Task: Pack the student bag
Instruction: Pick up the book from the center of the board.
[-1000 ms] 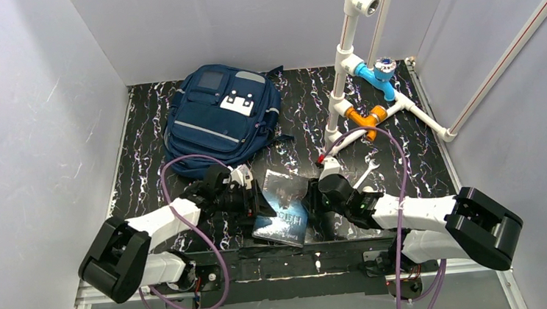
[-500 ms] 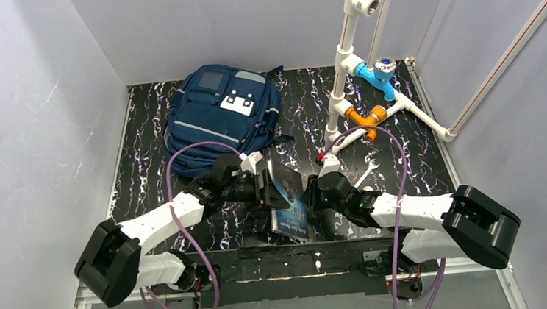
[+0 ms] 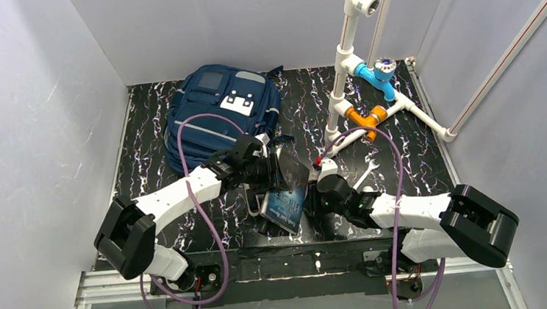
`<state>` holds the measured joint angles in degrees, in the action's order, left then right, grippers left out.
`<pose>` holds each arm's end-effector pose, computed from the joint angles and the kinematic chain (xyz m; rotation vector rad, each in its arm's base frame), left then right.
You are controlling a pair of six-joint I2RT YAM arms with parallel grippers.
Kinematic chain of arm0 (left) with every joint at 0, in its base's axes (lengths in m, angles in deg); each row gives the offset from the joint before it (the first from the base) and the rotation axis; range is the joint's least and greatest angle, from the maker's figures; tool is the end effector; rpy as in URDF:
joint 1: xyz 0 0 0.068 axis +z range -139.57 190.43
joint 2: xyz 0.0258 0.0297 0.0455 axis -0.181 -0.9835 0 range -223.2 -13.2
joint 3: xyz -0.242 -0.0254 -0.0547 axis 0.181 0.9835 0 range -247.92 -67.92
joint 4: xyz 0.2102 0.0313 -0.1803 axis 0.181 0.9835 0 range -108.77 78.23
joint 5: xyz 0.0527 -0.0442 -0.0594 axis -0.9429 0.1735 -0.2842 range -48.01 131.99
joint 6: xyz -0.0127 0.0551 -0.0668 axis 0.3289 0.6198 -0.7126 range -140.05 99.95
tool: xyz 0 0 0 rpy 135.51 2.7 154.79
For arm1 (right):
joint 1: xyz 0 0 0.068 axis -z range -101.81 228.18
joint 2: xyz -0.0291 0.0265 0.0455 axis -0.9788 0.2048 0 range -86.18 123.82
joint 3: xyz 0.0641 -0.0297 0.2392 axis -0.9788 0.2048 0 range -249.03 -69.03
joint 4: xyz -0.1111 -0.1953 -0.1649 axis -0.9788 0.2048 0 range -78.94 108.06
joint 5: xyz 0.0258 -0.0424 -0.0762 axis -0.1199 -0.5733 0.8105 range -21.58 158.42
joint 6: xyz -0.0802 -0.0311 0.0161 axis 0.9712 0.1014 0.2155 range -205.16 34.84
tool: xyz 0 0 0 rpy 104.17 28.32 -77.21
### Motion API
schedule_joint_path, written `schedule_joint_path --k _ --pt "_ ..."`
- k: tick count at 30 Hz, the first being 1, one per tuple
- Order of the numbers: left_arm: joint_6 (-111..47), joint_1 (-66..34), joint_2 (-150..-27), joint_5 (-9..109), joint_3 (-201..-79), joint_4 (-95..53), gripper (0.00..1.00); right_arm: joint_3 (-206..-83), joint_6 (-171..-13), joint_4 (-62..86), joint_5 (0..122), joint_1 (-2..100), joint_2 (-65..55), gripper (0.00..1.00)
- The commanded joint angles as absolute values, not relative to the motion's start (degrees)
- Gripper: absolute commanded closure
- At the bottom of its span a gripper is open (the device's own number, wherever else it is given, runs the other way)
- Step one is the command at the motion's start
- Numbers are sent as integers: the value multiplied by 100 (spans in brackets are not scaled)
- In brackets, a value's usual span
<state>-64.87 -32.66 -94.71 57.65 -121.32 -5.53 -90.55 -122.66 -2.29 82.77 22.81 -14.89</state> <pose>0.2462 -0.2590 0.1812 0.1182 2.5151 -1.0374 0.1745 0.2186 0.0898 -0.2085 2.2468 0.6285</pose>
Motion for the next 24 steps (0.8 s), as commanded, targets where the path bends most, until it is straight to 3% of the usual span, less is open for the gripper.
schedule_joint_path --k 1,8,12,17,24 --pt "-6150 -3422 -9666 5288 -12414 40 55 -8943 -12295 -147 8177 2229 -1586 62" --pt "-5873 -3491 -9981 5346 -12678 -53 65 -8986 -12246 -178 8125 2229 -1523 62" --pt "-5861 -3484 -9908 5535 -12729 -149 100 -9032 -12088 66 8264 2229 -1688 58" --pt "-5555 -3437 -9515 5390 -13326 577 100 -9441 -11441 848 8502 2208 -2042 37" --pt "-4423 -3363 -8514 3275 -14921 2494 100 -10479 -10241 1678 8594 1976 -2469 17"
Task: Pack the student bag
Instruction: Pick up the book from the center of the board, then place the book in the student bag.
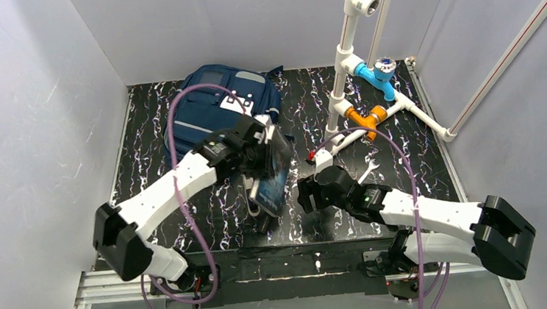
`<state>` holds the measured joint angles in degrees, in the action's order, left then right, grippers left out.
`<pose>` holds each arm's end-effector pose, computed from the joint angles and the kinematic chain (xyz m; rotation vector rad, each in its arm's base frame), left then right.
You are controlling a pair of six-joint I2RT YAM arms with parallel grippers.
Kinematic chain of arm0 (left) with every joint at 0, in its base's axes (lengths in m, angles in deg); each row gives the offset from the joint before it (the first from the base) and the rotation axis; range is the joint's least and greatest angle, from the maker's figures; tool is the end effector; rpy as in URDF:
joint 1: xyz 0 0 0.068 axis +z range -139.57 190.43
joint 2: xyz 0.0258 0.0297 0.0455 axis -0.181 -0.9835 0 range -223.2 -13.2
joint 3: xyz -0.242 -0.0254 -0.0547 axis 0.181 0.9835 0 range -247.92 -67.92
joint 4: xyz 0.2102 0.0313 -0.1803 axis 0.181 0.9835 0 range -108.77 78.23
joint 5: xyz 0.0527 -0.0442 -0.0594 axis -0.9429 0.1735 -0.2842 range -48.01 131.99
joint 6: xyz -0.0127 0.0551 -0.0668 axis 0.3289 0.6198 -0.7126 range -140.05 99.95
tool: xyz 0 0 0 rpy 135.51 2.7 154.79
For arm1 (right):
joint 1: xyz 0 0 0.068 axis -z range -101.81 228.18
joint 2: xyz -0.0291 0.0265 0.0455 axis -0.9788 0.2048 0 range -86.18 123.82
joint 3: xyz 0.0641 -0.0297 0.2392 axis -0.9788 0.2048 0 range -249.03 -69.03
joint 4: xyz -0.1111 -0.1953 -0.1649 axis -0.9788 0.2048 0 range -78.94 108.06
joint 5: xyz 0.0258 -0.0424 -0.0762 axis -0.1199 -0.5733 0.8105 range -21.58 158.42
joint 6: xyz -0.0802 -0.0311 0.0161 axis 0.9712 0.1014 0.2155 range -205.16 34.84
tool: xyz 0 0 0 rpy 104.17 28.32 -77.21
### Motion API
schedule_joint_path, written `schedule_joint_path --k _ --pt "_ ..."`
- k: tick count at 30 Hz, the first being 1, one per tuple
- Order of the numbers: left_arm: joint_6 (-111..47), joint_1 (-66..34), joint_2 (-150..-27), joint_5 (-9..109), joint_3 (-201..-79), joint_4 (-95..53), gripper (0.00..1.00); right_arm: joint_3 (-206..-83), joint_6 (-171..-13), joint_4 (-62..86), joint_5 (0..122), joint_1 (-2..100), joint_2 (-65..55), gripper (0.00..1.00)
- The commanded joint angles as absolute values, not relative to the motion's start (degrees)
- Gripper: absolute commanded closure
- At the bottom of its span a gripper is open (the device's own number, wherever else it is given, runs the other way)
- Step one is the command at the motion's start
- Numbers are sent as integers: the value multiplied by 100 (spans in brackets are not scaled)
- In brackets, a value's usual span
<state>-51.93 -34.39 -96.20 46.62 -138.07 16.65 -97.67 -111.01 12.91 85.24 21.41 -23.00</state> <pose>0.2520 -0.2593 0.2385 0.3243 2.5139 -0.6798 0.1735 0.2237 0.1397 -0.4304 2.1756 0.4920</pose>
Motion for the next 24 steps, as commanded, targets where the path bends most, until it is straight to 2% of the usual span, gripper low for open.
schedule_joint_path --k 1,7,11,13,17,21,24 --pt "-4300 -3365 -8391 2871 -15119 2692 100 -10663 -10105 1705 8569 1885 -2403 16" --pt "-3689 -3362 -7713 211 -15670 3568 100 -12025 -9467 1619 8812 1256 -1292 11" --pt "-3347 -3360 -7350 -865 -15585 3762 100 -12942 -9015 1186 8912 1227 -361 8" --pt "-3242 -3336 -7243 -1219 -15563 3864 100 -13312 -8488 742 9064 1227 183 2" --pt "-3130 -2975 -7116 -1202 -15571 4078 100 -14356 -7343 551 9204 1234 1376 2" --pt "-3008 -1942 -7000 -343 -15454 4068 100 -15301 -6304 349 9377 1263 2488 1" --pt "-2929 -1616 -6890 -156 -15280 3969 100 -15679 -5686 12 9248 1365 3014 1"
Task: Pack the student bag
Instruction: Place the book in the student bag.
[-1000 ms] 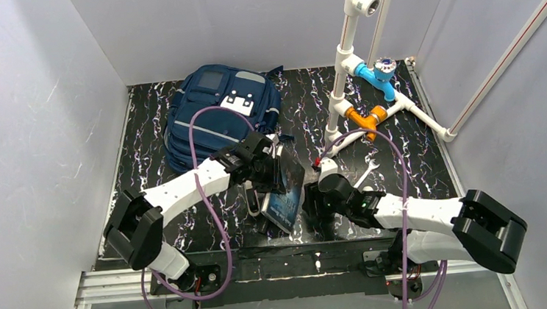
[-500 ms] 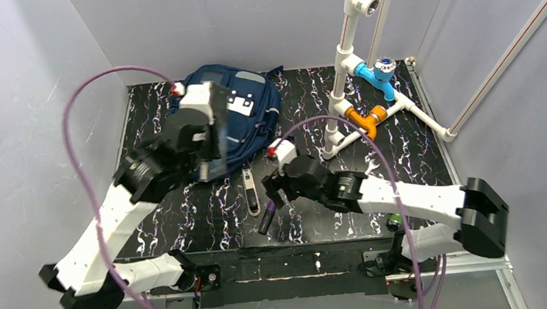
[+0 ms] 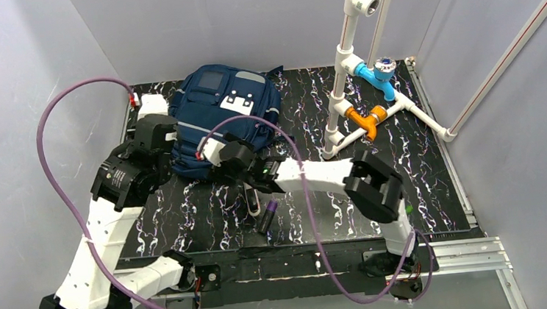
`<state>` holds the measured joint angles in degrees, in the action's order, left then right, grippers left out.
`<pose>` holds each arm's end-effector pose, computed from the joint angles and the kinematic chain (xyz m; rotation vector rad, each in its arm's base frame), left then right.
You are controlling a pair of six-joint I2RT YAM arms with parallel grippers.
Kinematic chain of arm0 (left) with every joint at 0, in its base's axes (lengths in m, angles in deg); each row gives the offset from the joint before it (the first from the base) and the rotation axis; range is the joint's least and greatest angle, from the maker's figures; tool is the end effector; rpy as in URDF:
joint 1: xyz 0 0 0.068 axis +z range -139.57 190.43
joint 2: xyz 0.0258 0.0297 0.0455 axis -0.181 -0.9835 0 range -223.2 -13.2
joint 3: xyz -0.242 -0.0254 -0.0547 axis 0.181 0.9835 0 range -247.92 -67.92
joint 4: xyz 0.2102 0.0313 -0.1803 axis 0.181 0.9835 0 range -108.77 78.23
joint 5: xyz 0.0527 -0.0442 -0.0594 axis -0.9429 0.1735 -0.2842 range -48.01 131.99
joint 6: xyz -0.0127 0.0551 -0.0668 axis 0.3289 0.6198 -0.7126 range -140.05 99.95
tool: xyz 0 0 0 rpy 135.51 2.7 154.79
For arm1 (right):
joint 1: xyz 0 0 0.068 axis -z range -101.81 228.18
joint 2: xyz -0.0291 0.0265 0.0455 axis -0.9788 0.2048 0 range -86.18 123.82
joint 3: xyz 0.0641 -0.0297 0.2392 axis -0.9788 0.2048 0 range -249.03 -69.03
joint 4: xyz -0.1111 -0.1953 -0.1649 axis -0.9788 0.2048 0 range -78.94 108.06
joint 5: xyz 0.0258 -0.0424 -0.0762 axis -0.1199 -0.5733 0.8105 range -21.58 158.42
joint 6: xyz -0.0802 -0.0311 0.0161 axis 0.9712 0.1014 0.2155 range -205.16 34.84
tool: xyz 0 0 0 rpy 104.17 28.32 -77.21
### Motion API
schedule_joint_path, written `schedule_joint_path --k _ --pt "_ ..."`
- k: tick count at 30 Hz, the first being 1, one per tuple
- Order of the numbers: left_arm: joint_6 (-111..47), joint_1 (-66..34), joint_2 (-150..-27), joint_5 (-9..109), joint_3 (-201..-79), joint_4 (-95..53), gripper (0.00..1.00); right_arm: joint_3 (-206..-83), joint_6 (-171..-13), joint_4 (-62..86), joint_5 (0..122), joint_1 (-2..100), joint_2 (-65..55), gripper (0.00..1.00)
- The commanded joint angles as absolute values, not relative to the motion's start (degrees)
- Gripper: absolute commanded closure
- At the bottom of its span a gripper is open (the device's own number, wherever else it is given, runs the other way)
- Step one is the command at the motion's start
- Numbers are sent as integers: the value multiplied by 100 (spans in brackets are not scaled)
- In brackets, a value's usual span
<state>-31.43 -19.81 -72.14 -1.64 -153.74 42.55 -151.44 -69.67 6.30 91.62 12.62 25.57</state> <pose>0.2096 -0.0602 0.4178 -0.0870 2.0095 0.3681 0.2348 0.4425 0.1991 -1.0716 1.6491 0.1672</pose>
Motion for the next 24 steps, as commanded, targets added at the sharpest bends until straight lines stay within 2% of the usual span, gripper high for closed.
schedule_joint_path --k 1,7,11,12,14,15,16,17,18,20,21,24 --pt "-2915 -1537 -6847 -108 -15202 3920 100 -15743 -5446 -110 9122 1389 3149 2" --pt "-3101 -1258 -6821 397 -15000 3867 100 -16475 -4736 18 9190 1437 3988 2" --pt "-3113 -1216 -6797 458 -14930 3837 100 -16607 -4660 -245 9671 1463 4292 8" --pt "-3106 -1207 -6783 512 -14855 3770 100 -16742 -4730 -239 9811 1463 4380 16" --pt "-3250 -1164 -6953 861 -14817 3711 100 -16884 -5176 -373 10054 1480 4478 44" --pt "-3302 -1136 -7016 920 -14828 3688 100 -16906 -5361 -342 9889 1497 4478 64" --pt "-3321 -1102 -7068 949 -14859 3673 100 -16933 -5483 -298 9785 1503 4478 78" --pt "-3387 -928 -7165 1109 -14943 3624 100 -17203 -5767 16 9626 1521 4454 99" --pt "-3461 -611 -7303 1521 -15069 3531 100 -17357 -6317 254 9638 1603 4240 99" --pt "-3987 108 -7538 2854 -15276 3419 100 -17949 -8104 1336 8631 2123 3988 99" --pt "-4274 322 -7604 3288 -15319 3386 100 -17823 -8939 1340 8255 2363 3752 99" --pt "-4952 697 -7409 3421 -15081 3133 100 -17924 -10130 1376 7716 2644 3551 99"
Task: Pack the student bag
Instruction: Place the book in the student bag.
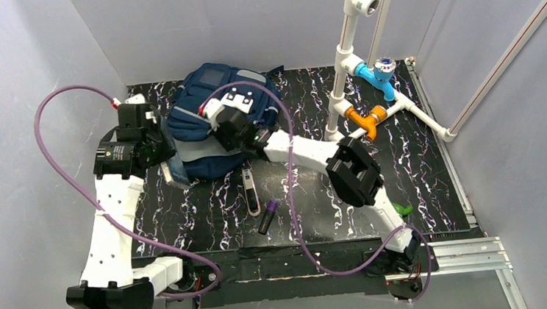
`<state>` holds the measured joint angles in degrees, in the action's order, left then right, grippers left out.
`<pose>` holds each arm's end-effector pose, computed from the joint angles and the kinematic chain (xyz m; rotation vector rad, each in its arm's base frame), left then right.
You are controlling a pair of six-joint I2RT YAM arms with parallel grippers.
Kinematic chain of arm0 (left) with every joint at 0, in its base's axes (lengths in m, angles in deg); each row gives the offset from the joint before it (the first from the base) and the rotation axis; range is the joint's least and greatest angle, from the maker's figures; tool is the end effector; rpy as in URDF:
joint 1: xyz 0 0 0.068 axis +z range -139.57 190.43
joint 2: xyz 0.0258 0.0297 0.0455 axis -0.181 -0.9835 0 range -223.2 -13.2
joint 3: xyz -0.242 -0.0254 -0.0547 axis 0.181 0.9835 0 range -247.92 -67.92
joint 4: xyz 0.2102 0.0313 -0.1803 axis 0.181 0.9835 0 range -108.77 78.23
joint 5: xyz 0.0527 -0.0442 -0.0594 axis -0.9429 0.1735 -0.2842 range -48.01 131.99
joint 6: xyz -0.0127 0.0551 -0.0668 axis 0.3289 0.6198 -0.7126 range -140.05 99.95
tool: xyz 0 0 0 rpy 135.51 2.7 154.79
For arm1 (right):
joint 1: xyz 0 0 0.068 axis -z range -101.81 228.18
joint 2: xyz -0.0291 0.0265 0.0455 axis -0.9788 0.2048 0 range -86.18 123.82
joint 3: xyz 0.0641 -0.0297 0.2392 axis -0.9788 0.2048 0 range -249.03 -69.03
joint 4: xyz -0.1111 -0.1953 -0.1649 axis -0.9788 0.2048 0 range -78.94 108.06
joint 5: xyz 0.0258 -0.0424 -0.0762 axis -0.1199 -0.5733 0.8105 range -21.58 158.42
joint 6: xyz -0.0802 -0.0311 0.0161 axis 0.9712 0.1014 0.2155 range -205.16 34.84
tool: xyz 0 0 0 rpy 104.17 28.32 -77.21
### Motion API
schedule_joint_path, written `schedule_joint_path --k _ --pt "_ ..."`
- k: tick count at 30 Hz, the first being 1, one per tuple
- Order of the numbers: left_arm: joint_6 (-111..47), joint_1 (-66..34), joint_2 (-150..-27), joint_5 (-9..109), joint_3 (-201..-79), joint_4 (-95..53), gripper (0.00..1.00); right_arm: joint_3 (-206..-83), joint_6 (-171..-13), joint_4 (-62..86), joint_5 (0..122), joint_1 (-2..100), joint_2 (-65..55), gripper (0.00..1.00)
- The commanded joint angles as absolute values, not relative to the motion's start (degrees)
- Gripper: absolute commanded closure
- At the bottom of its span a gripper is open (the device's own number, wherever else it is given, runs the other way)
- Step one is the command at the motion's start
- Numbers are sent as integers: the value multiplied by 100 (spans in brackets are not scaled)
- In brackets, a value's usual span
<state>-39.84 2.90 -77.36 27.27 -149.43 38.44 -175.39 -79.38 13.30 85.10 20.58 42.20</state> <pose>0.2636 -0.0150 0.3696 -0.3731 2.2082 0.0337 0.3247 0.4699 0.1974 -0.8799 1.7818 0.2977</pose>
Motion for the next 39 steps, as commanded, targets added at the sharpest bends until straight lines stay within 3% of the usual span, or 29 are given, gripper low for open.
schedule_joint_path --k 1,9,17,28,39 --pt "-5095 762 -7351 3418 -15009 3064 100 -17978 -10301 1394 7652 2687 3537 99" --pt "-6363 1529 -7459 4874 -14176 1967 100 -18570 -11082 1617 7167 2974 3432 99" --pt "-7674 2016 -7958 6130 -12988 -658 100 -18943 -11367 1541 7067 3020 3421 99" --pt "-8813 2059 -8737 5860 -11702 -3695 100 -19241 -12159 1198 6901 3037 3456 99" --pt "-9252 1549 -9929 6005 -12193 -4706 100 -19391 -12231 1159 6886 3081 3529 99"
